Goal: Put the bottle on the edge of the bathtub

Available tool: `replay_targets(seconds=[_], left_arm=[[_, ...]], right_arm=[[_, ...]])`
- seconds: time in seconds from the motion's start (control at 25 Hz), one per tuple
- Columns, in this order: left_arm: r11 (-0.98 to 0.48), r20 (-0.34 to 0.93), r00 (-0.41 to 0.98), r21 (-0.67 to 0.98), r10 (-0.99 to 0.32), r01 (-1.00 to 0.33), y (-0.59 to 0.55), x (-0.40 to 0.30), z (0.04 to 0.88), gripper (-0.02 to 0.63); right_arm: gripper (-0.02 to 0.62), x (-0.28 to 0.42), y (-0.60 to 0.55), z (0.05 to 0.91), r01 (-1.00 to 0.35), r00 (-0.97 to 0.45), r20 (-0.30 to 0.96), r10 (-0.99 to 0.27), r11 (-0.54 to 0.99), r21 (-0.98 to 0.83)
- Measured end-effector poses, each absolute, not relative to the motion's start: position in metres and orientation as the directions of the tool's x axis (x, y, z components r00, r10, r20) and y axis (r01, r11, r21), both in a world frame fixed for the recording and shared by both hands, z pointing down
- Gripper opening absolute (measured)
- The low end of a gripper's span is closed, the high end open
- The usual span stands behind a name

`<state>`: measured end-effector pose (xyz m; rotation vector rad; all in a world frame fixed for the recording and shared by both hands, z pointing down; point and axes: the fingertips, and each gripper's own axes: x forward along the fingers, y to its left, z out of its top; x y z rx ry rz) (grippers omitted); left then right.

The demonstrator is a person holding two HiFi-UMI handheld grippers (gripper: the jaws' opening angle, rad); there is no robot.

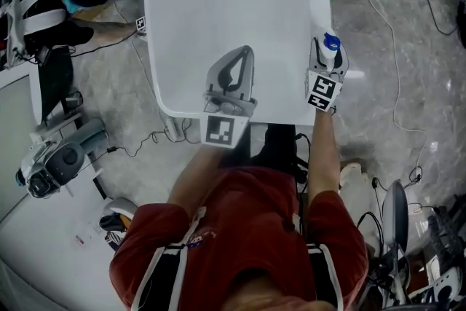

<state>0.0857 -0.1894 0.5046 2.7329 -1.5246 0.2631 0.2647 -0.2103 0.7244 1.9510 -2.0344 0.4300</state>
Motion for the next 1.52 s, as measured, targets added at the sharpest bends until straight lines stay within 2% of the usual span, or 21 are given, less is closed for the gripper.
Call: replay_targets(seconds=[0.12, 0.32, 0.88, 1.52], left_arm=[[-0.534, 0.151, 0.519, -0.076, -0.841, -0.842, -0.192, 0.095, 0.516, 0.015], [-0.543, 0.164, 0.527, -0.067, -0.834, -0.837, -0.195, 0.101, 0.521, 0.015], [-0.538, 0.137, 0.527, -0.062, -0.839, -0.84, -0.181, 0.091, 0.501, 0.015], [-0.534, 0.076, 0.531, -0.029, -0.844, -0.845, -0.164, 0.068, 0.482, 0.015]], right_arm=[[0.272, 0.268, -0.212, 0.736, -0.998, -0.061, 0.426, -0.903, 0.058, -0.021], [0.344, 0.269, -0.215, 0.747, -0.998, -0.069, 0.466, -0.882, 0.065, -0.026], [0.38, 0.254, -0.207, 0.716, -0.996, -0.089, 0.435, -0.896, 0.087, -0.025], [0.394, 0.246, -0.186, 0.634, -1.0, -0.02, 0.328, -0.944, 0.024, 0.01]])
